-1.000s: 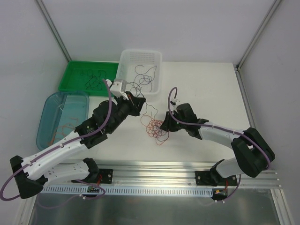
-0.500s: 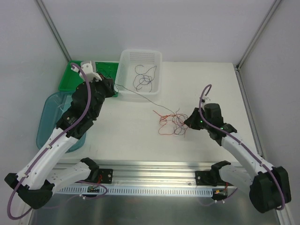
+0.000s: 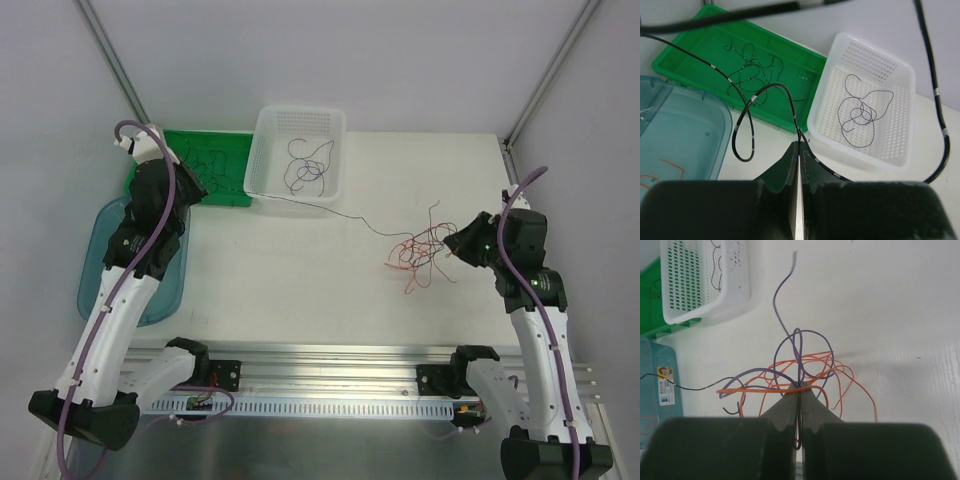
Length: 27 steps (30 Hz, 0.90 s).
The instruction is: Untangle the cables
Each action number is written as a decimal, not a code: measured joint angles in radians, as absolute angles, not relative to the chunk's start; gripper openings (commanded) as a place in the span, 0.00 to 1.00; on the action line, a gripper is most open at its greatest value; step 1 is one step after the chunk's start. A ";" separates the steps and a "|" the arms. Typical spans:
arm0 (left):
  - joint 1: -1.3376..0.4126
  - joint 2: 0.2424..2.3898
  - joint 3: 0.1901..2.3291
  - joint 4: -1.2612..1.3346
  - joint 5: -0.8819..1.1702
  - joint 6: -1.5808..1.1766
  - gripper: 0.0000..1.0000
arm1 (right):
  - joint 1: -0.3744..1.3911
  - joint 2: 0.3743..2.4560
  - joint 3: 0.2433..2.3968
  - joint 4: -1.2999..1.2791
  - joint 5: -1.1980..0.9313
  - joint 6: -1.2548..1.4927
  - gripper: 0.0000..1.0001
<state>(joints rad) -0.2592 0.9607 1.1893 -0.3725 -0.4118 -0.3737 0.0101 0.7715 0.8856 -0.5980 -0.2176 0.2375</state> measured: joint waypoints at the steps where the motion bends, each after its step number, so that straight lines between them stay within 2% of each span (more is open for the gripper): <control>1: -0.249 0.963 1.198 -0.381 -0.411 -0.372 0.00 | 0.010 0.772 0.910 -0.609 -0.219 0.241 0.01; 7: -0.138 0.980 1.250 -0.444 -0.403 -0.351 0.00 | -0.020 0.788 1.004 -0.713 -0.118 0.255 0.01; 13: -0.006 0.982 1.320 -0.520 -0.404 -0.335 0.00 | -0.068 0.831 1.008 -0.777 -0.049 0.288 0.01; 22: 0.015 0.977 1.470 -0.568 -0.356 -0.286 0.00 | -0.076 0.929 1.002 -0.775 -0.080 0.289 0.01; 27: 0.015 0.953 1.509 -0.581 -0.352 -0.223 0.00 | -0.083 0.947 0.918 -0.741 -0.159 0.289 0.01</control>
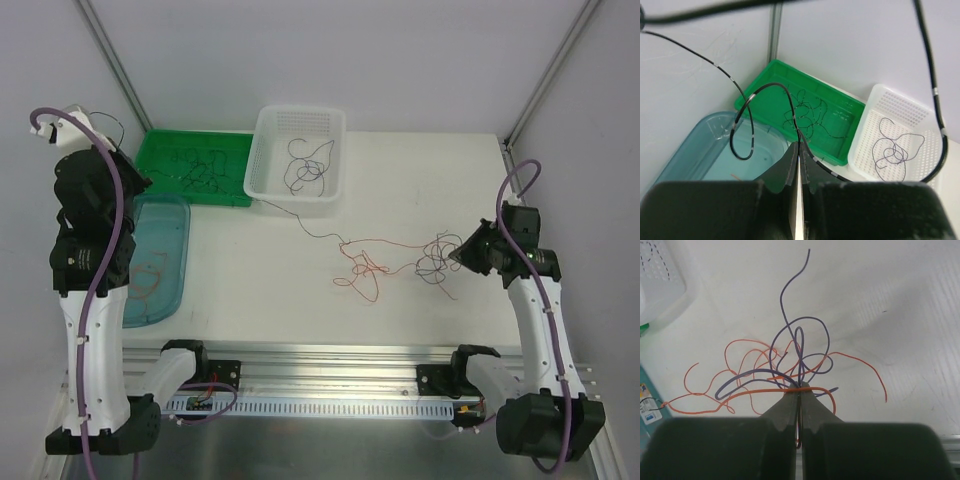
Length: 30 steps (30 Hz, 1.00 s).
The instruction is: Untangle the cables
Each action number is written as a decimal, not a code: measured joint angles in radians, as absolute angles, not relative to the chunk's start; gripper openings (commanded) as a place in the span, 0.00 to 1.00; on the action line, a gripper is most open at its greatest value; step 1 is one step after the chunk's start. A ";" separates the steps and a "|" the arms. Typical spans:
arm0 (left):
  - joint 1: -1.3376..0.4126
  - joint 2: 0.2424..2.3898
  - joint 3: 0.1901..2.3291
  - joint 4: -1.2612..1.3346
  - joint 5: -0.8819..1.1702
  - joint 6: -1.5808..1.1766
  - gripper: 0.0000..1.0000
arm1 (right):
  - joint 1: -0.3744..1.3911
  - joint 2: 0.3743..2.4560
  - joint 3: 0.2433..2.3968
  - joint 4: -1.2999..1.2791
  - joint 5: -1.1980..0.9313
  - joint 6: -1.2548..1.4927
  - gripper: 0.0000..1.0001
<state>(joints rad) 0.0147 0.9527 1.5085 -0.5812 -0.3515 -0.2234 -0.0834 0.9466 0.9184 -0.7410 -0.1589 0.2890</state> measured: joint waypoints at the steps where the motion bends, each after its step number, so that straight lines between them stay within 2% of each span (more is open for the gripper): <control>1: 0.015 0.945 1.507 -0.583 -0.331 -0.216 0.00 | -0.081 0.949 0.905 -0.734 -0.185 0.288 0.01; 4: 0.015 0.911 1.467 -0.572 -0.198 -0.220 0.00 | -0.041 0.990 0.903 -0.723 -0.233 0.276 0.13; 5: 0.015 0.894 1.440 -0.569 -0.139 -0.229 0.00 | -0.010 1.011 0.905 -0.721 -0.233 0.268 0.35; 7: 0.012 0.867 1.374 -0.561 -0.027 -0.253 0.00 | 0.062 1.054 0.907 -0.719 -0.230 0.251 0.48; 8: 0.003 0.858 1.340 -0.558 0.020 -0.267 0.00 | 0.100 1.071 0.907 -0.720 -0.221 0.244 0.63; 10: -0.042 0.842 1.270 -0.551 0.082 -0.289 0.00 | 0.165 1.093 0.907 -0.720 -0.205 0.230 0.68; 15: -0.131 0.824 1.156 -0.556 0.183 -0.309 0.00 | 0.340 1.139 0.939 -0.722 -0.169 0.162 0.68; 22: -0.145 0.751 1.108 -0.550 0.231 -0.330 0.00 | 0.549 1.245 1.099 -0.688 -0.210 -0.035 0.66; 30: -0.145 0.712 1.101 -0.540 0.239 -0.332 0.00 | 0.580 1.542 1.248 -0.681 -0.267 -0.159 0.62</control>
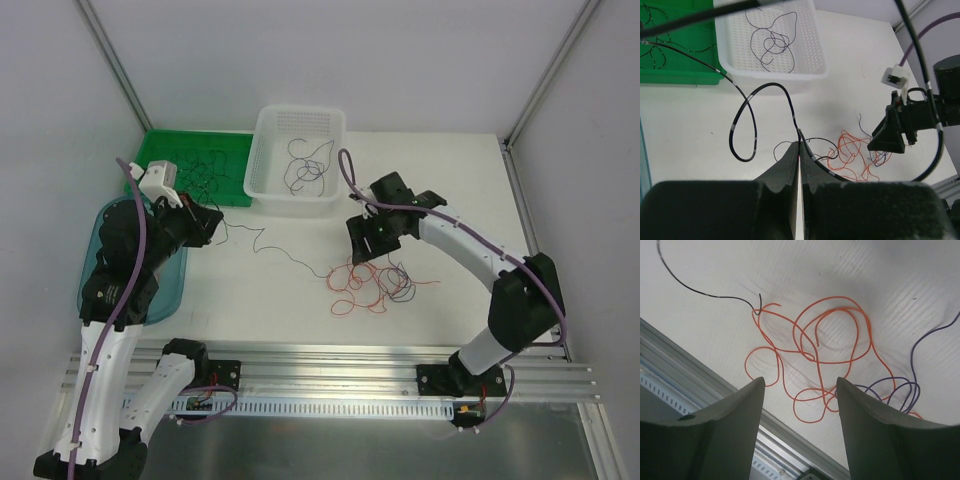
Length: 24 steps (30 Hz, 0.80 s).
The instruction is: Untangle the cables
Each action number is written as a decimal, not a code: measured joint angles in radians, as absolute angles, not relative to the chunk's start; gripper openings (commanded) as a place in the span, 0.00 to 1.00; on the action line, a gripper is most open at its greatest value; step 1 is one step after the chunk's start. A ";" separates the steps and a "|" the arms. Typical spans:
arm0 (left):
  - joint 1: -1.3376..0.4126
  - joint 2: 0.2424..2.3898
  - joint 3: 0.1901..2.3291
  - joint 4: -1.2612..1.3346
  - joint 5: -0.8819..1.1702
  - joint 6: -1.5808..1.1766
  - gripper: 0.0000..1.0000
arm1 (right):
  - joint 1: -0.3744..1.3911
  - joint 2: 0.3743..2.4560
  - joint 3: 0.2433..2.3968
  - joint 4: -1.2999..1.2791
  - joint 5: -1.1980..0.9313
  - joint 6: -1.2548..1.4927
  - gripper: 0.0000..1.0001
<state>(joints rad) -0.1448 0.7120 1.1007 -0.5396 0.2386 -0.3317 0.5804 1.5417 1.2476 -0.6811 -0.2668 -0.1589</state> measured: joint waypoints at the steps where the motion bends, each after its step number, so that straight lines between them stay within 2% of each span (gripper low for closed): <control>1: -0.145 0.712 1.101 -0.539 0.240 -0.332 0.00 | 0.580 1.571 1.247 -0.685 -0.274 -0.163 0.62; 4: -0.145 0.710 1.101 -0.538 0.254 -0.332 0.00 | 0.585 1.631 1.245 -0.685 -0.288 -0.171 0.55; 6: -0.145 0.705 1.101 -0.538 0.261 -0.332 0.00 | 0.588 1.652 1.243 -0.677 -0.301 -0.178 0.37; 7: -0.145 0.702 1.101 -0.538 0.263 -0.332 0.00 | 0.590 1.657 1.239 -0.670 -0.305 -0.175 0.23; 9: -0.145 0.697 1.100 -0.538 0.273 -0.331 0.00 | 0.593 1.663 1.229 -0.652 -0.317 -0.177 0.11; 10: -0.145 0.692 1.100 -0.538 0.280 -0.331 0.00 | 0.594 1.663 1.226 -0.644 -0.323 -0.174 0.01; 18: -0.145 0.628 1.090 -0.580 0.297 -0.330 0.00 | 0.570 1.632 1.219 -0.553 -0.328 -0.117 0.01; 24: -0.145 0.596 1.080 -0.596 0.442 -0.324 0.00 | 0.526 1.589 1.232 -0.477 -0.332 -0.048 0.01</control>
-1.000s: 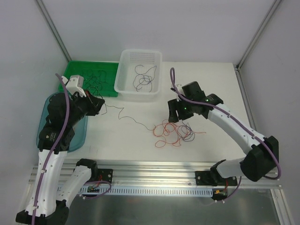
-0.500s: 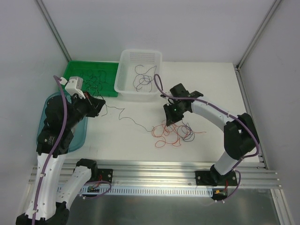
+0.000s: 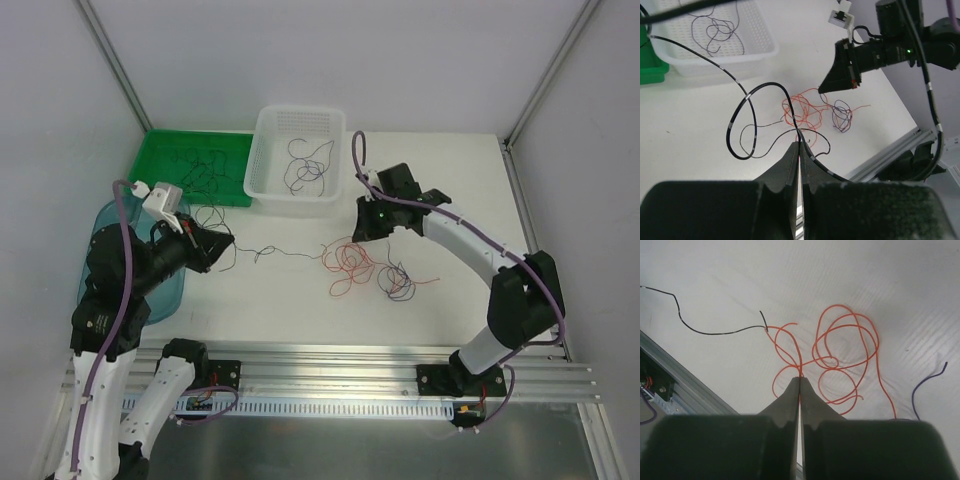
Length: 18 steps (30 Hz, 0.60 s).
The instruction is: Untangle the cables
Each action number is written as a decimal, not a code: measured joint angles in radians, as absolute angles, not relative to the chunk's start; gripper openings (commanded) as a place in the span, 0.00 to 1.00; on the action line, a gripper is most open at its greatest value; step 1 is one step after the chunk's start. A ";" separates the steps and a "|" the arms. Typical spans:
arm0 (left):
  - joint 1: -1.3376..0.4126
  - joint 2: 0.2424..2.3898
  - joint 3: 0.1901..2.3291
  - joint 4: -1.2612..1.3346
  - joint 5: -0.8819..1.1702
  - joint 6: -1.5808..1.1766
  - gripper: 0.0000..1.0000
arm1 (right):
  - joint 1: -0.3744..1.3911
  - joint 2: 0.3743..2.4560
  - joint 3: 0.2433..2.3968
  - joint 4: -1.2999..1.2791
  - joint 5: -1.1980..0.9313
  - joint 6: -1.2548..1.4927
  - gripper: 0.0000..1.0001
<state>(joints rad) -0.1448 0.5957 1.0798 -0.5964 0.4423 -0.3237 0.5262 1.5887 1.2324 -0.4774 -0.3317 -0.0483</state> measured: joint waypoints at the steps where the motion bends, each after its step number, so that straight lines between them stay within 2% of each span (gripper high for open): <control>1: -0.145 0.590 1.080 -0.599 0.467 -0.321 0.00 | 0.529 1.592 1.235 -0.464 -0.335 -0.040 0.01; 11: -0.145 0.554 1.079 -0.609 0.736 -0.292 0.00 | 0.607 1.674 1.227 -0.303 -0.390 0.053 0.01; 18: -0.145 0.538 1.077 -0.610 0.935 -0.281 0.00 | 0.592 1.673 1.218 -0.203 -0.348 0.113 0.01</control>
<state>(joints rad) -0.1448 0.5381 1.0767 -0.6098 0.9348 -0.2810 0.5922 1.6726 1.2182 -0.2028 -0.3481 0.1131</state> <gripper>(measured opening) 0.006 0.015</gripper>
